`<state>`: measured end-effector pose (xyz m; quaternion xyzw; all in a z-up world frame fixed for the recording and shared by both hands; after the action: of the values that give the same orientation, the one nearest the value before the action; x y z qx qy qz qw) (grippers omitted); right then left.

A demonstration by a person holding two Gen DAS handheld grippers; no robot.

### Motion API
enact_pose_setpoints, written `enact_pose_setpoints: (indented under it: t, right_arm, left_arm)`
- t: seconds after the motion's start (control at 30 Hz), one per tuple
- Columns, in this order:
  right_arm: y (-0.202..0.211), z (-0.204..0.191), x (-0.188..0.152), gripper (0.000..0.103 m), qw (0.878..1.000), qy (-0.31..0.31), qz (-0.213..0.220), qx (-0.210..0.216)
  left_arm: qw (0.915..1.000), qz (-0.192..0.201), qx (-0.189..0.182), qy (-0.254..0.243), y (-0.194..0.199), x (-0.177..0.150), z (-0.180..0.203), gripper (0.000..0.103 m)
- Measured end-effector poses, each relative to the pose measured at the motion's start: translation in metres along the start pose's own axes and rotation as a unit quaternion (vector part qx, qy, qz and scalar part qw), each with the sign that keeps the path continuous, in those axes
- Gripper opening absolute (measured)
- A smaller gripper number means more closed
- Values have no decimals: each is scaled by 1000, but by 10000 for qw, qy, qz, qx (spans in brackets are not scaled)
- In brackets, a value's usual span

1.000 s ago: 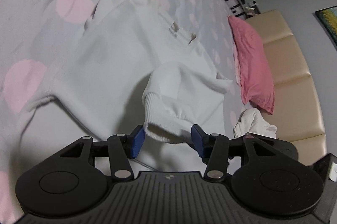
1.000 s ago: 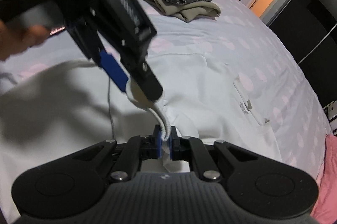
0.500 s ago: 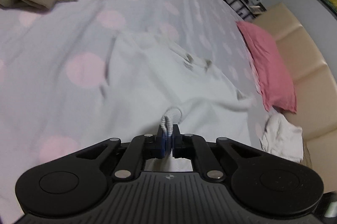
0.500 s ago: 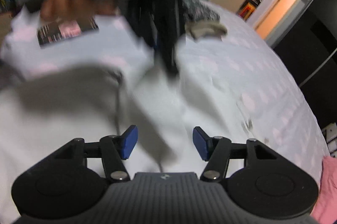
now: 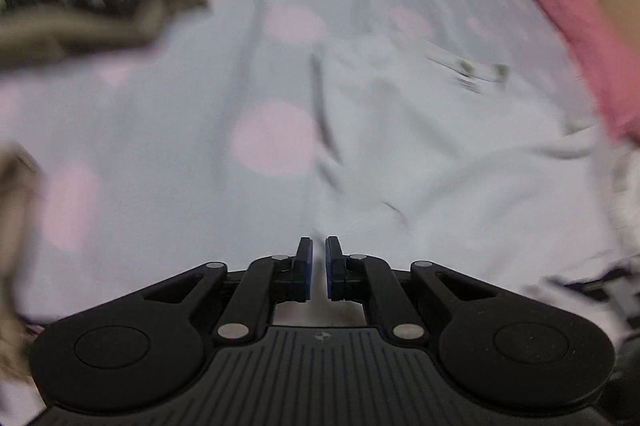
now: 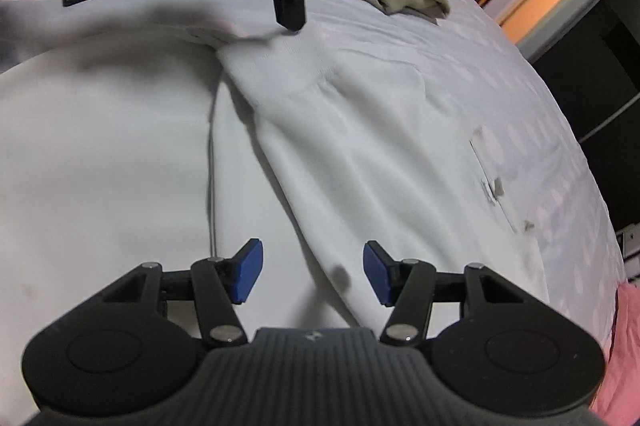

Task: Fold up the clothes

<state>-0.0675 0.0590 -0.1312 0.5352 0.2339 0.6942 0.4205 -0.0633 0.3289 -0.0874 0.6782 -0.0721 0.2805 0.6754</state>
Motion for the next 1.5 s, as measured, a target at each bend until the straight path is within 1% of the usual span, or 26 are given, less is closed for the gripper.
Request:
enact_pose_setpoints:
  t: [0.07,0.1,0.13,0.17,0.2,0.23,0.33,0.37,0.4,0.53,0.57,0.6,0.63,0.77,0.87,0.9,0.97,1.0,1.03,1.1,1.2,1.23,1.3,1.37,1.47,1.5]
  right_arm:
    - [2,15,-1,58,9997,-220,68,-80]
    - [1,25,-3,58,9992,-369,74,-126]
    - [1,36,-5,58,9983,-542,87,-176]
    - [1,51,-10,58,9970,-731,92,-240]
    - [1,66,-15,58,9955,-887,87,-329]
    - [0,81,-20,58,9937,-1018,87,-461]
    - [-8,134,-44,55,9820,-1603,113,-990]
    - [-10,153,-52,45,9749,-1904,136,-1146]
    - [-11,170,-60,41,9671,-2200,154,-1268]
    - [-16,225,-85,39,9272,-3314,365,-1707]
    - [-18,234,-89,44,9177,-3519,418,-1794]
    - [-20,243,-93,53,9077,-3721,471,-1880]
    - [-21,252,-97,56,8972,-3922,524,-1964]
    - [-29,285,-112,57,8522,-4669,714,-2251]
    - [-39,293,-115,53,8323,-5069,717,-2126]
    - [-48,291,-115,51,8421,-5100,575,-1654]
    - [-73,281,-109,52,8727,-4872,156,-268]
    - [-79,271,-104,58,8887,-4584,111,-40]
    - [-78,263,-99,59,9007,-4338,175,-176]
    - [-77,255,-94,60,9067,-4203,204,-277]
    - [-67,253,-90,58,9070,-4188,295,-323]
    - [-63,250,-88,58,9106,-4103,322,-384]
    - [-50,236,-78,59,9288,-3648,342,-555]
    - [-34,215,-65,59,9465,-3163,353,-533]
    - [-15,181,-50,59,9572,-2865,381,-160]
    - [-11,169,-45,59,9603,-2771,332,-31]
  left_arm:
    - [9970,398,530,-409,15,4,8,4]
    - [9945,688,501,-615,24,7,16,4]
    - [9913,960,317,-838,32,9,26,8]
    - [9876,1143,52,-1076,36,11,37,18]
    - [9842,1200,-142,-1295,36,11,49,21]
    - [9805,1230,-321,-1501,34,11,60,23]
    - [9750,908,-688,-1906,8,5,91,23]
    - [9735,756,-796,-2008,-2,2,99,23]
    - [9723,551,-820,-2117,-13,-3,104,23]
    - [9725,-239,-768,-2184,-50,-23,101,22]
    - [9726,-398,-767,-2160,-57,-27,99,22]
    - [9739,-395,-858,-2064,-56,-27,94,22]
    - [9751,-401,-942,-1967,-55,-28,90,22]
    - [9772,-514,-996,-1803,-51,-29,87,22]
    - [9761,-604,-963,-1854,-48,-27,87,22]
    - [9762,-640,-966,-1834,-47,-25,85,22]
    - [9766,-692,-999,-1777,-46,-23,82,22]
    - [9765,-697,-1026,-1760,-45,-22,80,22]
    - [9768,-671,-1056,-1736,-44,-23,78,22]
    - [9775,-602,-1113,-1689,-39,-23,75,22]
    - [9792,-260,-1151,-1649,-23,-17,67,22]
    - [9798,-71,-1163,-1624,-14,-14,63,22]
    - [9822,184,-1130,-1491,-4,-7,50,22]
    - [9869,157,-992,-1263,-3,-4,36,22]
    - [9908,-146,-839,-1054,-10,-8,24,25]
    - [9904,-218,-750,-1139,-12,-11,25,25]
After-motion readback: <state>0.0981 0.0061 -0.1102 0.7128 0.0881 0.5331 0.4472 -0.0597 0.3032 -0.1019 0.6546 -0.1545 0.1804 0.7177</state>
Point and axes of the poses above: each gripper's, at about its wrist camera, not at the fingertips, and y roughly against the way its jaws point, z to its right, x to its top, the point moved 1 cm from there along -y, roughly the way its jaws point, and after that the axes turned 11 degrees about -y, right-handed, at the moved point
